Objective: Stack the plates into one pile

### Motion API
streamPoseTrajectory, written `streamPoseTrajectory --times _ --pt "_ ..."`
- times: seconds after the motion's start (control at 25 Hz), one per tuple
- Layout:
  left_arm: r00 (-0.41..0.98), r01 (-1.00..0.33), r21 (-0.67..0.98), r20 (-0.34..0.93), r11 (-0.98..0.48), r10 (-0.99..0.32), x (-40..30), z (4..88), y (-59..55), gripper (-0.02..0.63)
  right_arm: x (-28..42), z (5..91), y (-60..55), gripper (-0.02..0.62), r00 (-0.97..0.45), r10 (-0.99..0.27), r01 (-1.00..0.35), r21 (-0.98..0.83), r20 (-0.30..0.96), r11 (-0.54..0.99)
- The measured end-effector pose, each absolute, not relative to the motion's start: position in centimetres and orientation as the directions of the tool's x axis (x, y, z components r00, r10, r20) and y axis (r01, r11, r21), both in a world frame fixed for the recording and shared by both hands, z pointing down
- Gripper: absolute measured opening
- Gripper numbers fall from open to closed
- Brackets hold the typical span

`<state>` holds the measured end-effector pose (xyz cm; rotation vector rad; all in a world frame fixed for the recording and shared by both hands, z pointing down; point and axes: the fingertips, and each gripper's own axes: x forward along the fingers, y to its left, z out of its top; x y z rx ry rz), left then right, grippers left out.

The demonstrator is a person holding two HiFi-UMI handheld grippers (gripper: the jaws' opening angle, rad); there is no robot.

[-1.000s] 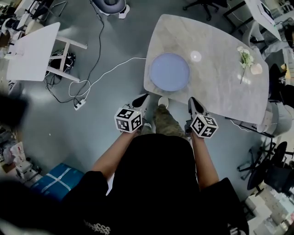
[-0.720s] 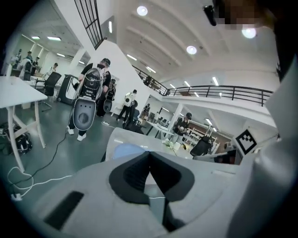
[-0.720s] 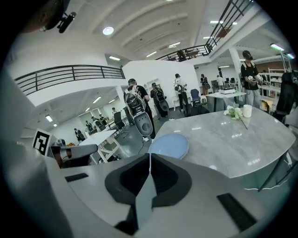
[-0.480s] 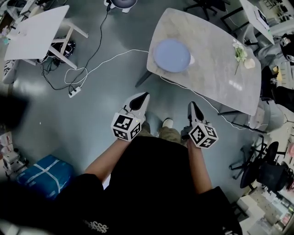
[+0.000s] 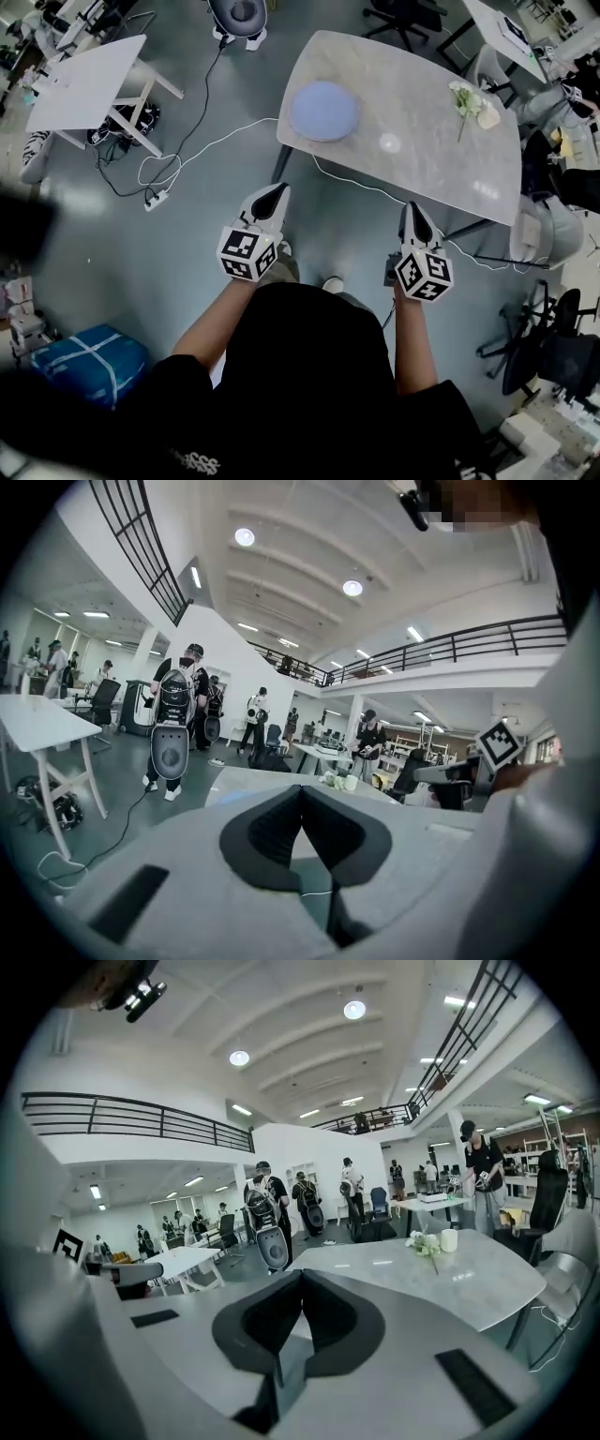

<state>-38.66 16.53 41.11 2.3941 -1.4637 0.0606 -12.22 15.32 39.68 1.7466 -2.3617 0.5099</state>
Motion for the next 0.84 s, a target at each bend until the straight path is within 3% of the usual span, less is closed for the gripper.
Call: streamPoseTrajectory --times 0.4,0.84 --pt "0.468 -0.87 0.28 0.202 -0.407 -0.86 -29.0 40.9 20.8 0.017 -6.0 37.9 19.7 0.014 -0.351 -0.896 -0.936 -0.129 0.272 0.328" --pt "0.498 -0.855 0.281 0.209 -0.436 -0.842 -22.9 40.4 21.2 0.017 -2.2 37.4 20.9 0.014 -0.358 -0.898 -0.934 -0.108 0.257 0.341"
